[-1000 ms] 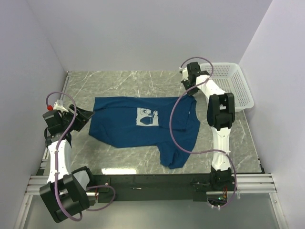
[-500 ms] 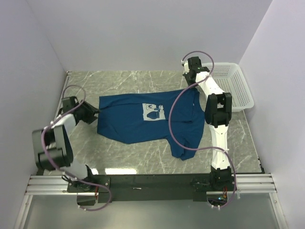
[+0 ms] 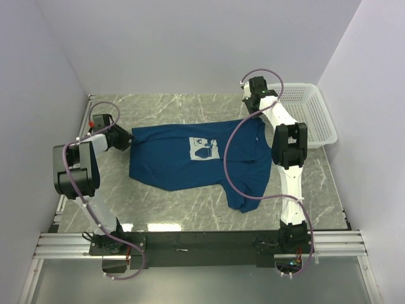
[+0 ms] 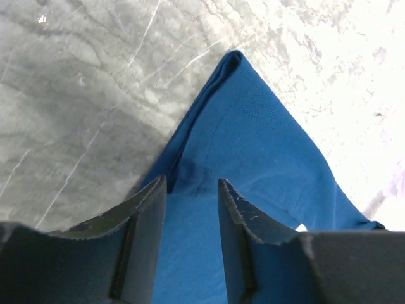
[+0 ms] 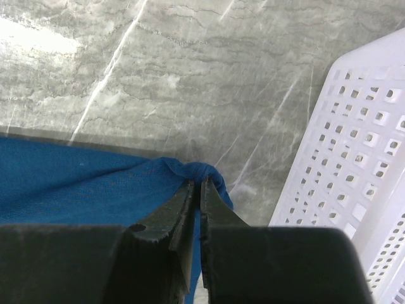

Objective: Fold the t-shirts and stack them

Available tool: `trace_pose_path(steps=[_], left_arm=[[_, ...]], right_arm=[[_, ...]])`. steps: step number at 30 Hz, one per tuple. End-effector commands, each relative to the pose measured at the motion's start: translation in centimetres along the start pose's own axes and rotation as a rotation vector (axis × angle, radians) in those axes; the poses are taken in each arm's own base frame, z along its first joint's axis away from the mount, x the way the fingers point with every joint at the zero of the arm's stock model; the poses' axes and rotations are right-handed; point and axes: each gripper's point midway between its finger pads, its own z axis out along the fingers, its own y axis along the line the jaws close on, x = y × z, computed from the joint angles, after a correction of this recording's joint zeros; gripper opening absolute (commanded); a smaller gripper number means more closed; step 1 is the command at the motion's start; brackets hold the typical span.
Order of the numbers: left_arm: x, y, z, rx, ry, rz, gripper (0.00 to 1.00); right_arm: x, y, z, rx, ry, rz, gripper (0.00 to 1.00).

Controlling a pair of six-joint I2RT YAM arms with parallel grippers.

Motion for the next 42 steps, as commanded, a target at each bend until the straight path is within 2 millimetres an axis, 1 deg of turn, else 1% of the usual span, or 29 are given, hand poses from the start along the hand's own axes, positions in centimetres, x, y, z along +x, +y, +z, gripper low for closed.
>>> trace_pose_path(steps=[1,3,4,7,8,11,14,16,17,27,35,42], left_arm=[[-0.9,-1.1,0.5,-0.001,-0.022,0.0,0.43],[-0.8,-1.3,0.8,0.002,-0.013,0.0,0.42],[-0.6,-1.0,1.0,-0.004,-0.004,0.0,0.42],[-0.6,-1.0,1.0,-0.002,-0.006,0.003,0.41],[-0.6,-1.1,1.0,0.001,-0.007,0.005,0.37],[-0.5,-1.1,1.2,0.005,0.002,0.009,0.29],[-0.4,-1.0,1.5,0.0,0.01,0.016,0.12],[-0.4,-1.1,1.4,0.004,0.013,0.02,0.06],[-0.5,-1.1,1.3,0.004,0.01,0.023,0.01],[-3.0,-1.9,-1.2,-0.018,-0.092,0.084,0.01],[-4.0,-1.4,-1.1,-0.038,-0.101,0.076,0.01],[-4.4,-1.1,-0.8,-0.046,-0.098,0.077,0.0]], right_arm=[[-1.3,-1.0,-0.5,0.023,-0.044,0.004,0.06],[-1.3,-1.0,-0.5,0.022,-0.045,0.003,0.06],[-1.3,-1.1,-0.5,0.024,-0.045,0.004,0.06],[-1.4,-1.0,-0.4,0.024,-0.046,0.003,0.06],[-1.3,-1.0,-0.4,0.025,-0.045,0.003,0.06],[-1.3,-0.9,-0.4,0.021,-0.044,0.004,0.06],[-1.2,-1.1,-0.4,0.024,-0.041,0.007,0.06],[-1.2,-1.1,-0.4,0.025,-0.043,0.004,0.06],[-1.2,-1.1,-0.4,0.025,-0.043,0.004,0.06],[-1.5,-1.8,-0.4,0.043,-0.048,0.008,0.06],[-1.4,-2.3,-0.3,0.059,-0.043,0.009,0.06],[-1.3,-2.5,-0.1,0.065,-0.039,0.01,0.06]])
